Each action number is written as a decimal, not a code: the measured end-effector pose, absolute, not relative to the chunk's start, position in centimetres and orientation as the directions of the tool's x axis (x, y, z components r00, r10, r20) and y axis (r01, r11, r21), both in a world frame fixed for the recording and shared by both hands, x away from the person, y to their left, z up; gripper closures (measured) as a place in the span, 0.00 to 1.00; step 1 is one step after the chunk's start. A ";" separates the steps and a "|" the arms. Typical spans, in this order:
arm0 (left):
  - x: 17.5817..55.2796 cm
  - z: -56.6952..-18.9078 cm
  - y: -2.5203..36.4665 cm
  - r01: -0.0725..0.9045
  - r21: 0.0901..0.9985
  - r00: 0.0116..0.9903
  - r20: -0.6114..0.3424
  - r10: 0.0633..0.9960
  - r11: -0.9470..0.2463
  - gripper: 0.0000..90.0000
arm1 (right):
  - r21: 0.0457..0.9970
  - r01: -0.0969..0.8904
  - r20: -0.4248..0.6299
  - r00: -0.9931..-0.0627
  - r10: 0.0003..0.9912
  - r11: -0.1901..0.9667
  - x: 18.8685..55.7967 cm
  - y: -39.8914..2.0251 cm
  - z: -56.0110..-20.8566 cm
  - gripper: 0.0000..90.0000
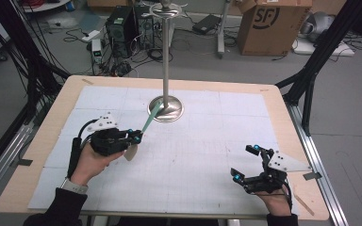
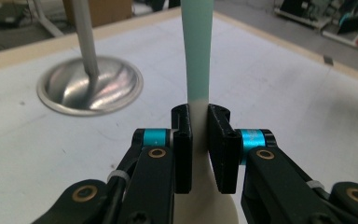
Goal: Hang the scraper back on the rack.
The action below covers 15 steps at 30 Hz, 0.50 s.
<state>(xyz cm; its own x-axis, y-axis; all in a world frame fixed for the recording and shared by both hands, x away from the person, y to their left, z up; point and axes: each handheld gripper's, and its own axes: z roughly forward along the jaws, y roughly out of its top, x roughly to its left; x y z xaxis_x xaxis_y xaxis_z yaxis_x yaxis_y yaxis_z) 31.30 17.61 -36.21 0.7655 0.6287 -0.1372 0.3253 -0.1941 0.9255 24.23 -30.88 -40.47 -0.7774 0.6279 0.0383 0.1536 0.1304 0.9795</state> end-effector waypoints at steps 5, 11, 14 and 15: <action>31.4 -34.8 18.4 0.274 0.946 0.753 -0.101 0.651 -0.171 0.89 | 0.979 0.157 0.041 -0.778 0.627 0.129 24.3 -30.8 -40.5 0.00; 32.7 -33.2 19.4 0.266 0.954 0.744 -0.110 0.659 -0.141 0.89 | 0.979 0.154 0.041 -0.784 0.620 0.131 24.5 -30.6 -40.5 0.00; 33.4 -32.9 20.2 0.269 0.958 0.733 -0.137 0.666 -0.099 0.89 | 0.979 0.155 0.041 -0.784 0.619 0.131 24.7 -30.6 -40.6 0.00; 33.6 -32.7 20.5 0.269 0.959 0.728 -0.142 0.671 -0.089 0.89 | 0.979 0.159 0.046 -0.783 0.620 0.127 24.7 -30.6 -40.6 0.00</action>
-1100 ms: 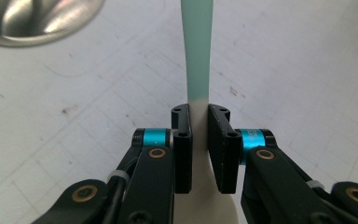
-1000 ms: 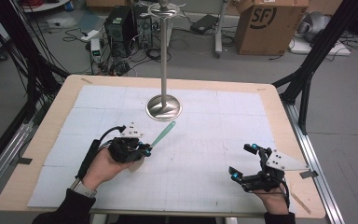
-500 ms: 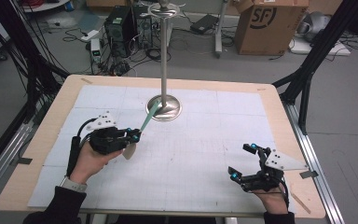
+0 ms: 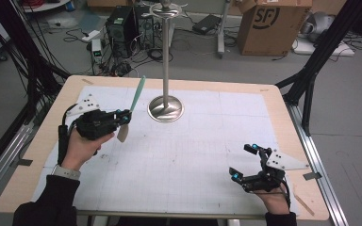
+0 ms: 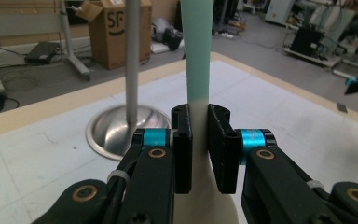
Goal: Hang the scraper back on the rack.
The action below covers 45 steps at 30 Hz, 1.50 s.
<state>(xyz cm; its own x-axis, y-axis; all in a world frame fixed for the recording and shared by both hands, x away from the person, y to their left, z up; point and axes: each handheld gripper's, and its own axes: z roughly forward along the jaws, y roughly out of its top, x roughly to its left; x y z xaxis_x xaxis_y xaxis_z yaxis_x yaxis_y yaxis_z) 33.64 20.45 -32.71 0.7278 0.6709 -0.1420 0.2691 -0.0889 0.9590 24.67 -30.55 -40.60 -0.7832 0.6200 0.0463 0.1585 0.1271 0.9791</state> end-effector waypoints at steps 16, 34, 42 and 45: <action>35.9 -27.6 21.0 0.172 0.981 0.725 -0.061 0.686 -0.094 0.89 | 0.980 0.155 0.049 -0.792 0.609 0.123 24.9 -30.3 -40.6 0.00; 40.1 -23.3 20.9 0.108 0.989 0.730 -0.012 0.683 -0.098 0.89 | 0.977 0.168 0.054 -0.790 0.611 0.130 24.8 -30.3 -40.9 0.00; 41.1 -22.0 20.7 0.112 0.983 0.745 0.013 0.666 -0.144 0.89 | 0.979 0.160 0.048 -0.786 0.616 0.128 24.6 -30.7 -40.8 0.00; 41.3 -21.5 20.6 0.108 0.985 0.751 0.007 0.660 -0.133 0.89 | 0.980 0.158 0.048 -0.785 0.617 0.125 24.6 -30.8 -40.7 0.00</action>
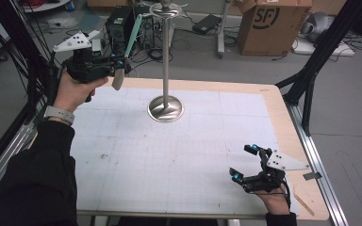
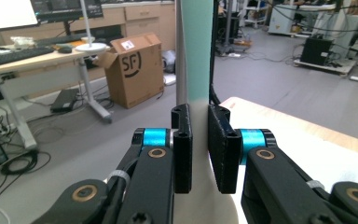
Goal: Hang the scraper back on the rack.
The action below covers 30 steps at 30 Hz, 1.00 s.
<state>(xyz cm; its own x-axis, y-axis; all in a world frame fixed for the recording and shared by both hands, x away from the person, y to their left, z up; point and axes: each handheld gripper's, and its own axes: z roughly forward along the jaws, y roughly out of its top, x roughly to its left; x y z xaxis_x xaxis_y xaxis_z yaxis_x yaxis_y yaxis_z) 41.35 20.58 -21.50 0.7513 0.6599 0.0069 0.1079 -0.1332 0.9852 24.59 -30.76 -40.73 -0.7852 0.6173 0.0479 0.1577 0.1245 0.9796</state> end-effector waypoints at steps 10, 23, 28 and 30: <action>42.2 -21.5 20.5 0.128 0.986 0.759 -0.025 0.651 -0.111 0.89 | 0.979 0.162 0.054 -0.783 0.619 0.120 24.6 -30.8 -40.7 0.00; 42.9 -21.9 20.6 0.150 0.984 0.763 -0.053 0.644 -0.096 0.89 | 0.980 0.161 0.054 -0.779 0.625 0.117 24.4 -31.1 -40.8 0.00; 43.1 -22.2 20.3 0.162 0.981 0.761 -0.054 0.647 -0.108 0.89 | 0.979 0.165 0.054 -0.777 0.627 0.119 24.4 -31.2 -40.9 0.00; 43.3 -22.3 20.1 0.163 0.981 0.759 -0.054 0.649 -0.110 0.89 | 0.979 0.166 0.055 -0.778 0.625 0.120 24.5 -31.2 -40.9 0.00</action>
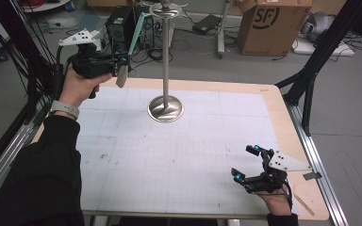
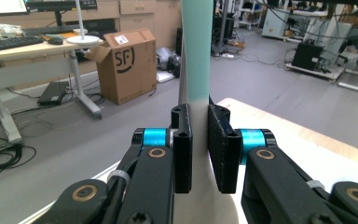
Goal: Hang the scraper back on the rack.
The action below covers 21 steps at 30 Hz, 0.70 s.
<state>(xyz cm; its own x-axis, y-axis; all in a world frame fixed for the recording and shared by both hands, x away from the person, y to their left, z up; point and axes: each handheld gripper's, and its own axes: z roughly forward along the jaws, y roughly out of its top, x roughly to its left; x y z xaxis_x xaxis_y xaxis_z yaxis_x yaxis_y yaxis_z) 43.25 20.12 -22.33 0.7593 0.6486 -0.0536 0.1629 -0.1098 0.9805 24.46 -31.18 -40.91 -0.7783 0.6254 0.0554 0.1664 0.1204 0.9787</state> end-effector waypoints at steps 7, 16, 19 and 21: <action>43.5 -22.6 19.8 0.176 0.978 0.758 -0.063 0.650 -0.110 0.89 | 0.978 0.170 0.059 -0.777 0.627 0.119 24.5 -31.2 -41.0 0.00; 43.8 -23.0 18.9 0.194 0.976 0.749 -0.080 0.657 -0.102 0.89 | 0.979 0.167 0.056 -0.778 0.626 0.120 24.5 -31.2 -41.0 0.00; 43.8 -23.1 18.7 0.201 0.974 0.744 -0.085 0.663 -0.101 0.89 | 0.978 0.170 0.058 -0.778 0.625 0.120 24.5 -31.2 -41.0 0.00; 43.9 -23.1 18.4 0.202 0.974 0.742 -0.085 0.665 -0.100 0.89 | 0.978 0.167 0.055 -0.779 0.625 0.122 24.5 -31.2 -41.0 0.00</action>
